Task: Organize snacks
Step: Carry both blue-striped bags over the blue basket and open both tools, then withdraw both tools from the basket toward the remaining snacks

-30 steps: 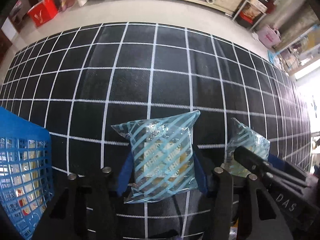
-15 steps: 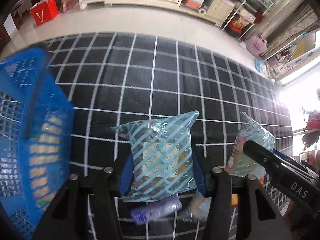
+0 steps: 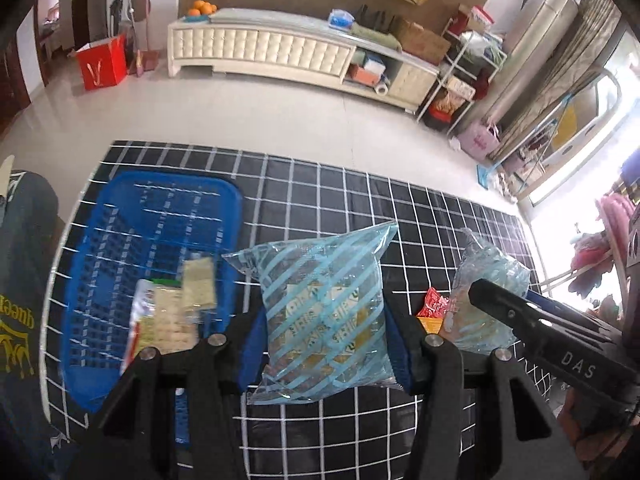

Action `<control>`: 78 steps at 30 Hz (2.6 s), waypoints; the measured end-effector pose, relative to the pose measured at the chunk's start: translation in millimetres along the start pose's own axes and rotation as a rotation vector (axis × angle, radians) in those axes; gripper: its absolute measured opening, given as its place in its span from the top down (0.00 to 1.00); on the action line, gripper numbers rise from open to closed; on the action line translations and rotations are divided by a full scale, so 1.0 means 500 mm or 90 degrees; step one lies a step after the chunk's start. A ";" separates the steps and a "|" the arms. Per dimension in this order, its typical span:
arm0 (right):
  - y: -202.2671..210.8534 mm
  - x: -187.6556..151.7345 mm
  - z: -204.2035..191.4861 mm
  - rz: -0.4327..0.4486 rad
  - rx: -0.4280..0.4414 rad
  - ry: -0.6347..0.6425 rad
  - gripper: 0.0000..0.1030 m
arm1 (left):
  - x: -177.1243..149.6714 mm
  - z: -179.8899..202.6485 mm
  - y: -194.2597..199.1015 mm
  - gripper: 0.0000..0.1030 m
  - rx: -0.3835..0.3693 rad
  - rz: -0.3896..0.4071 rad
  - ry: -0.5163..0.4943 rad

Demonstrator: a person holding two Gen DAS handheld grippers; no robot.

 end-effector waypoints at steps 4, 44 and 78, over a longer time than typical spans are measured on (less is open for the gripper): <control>0.004 -0.010 -0.063 0.003 0.015 0.032 0.41 | 0.001 -0.056 0.037 0.52 0.003 0.013 0.018; -0.292 0.042 -0.390 -0.100 -0.026 0.224 0.40 | 0.080 -0.367 -0.090 0.50 0.056 -0.047 0.024; -0.119 0.017 -0.316 -0.026 -0.028 0.163 0.06 | 0.033 -0.319 0.072 0.37 0.033 0.008 0.049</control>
Point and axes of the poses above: each gripper's, at about its wrist camera, not at the fingertips, and y roughly against the way its jaws point, z to its right, x to its top, the point moved 3 cm from there along -y, roughly the way its jaws point, and after that the axes turned 4 degrees about x, right-handed, at the moved point
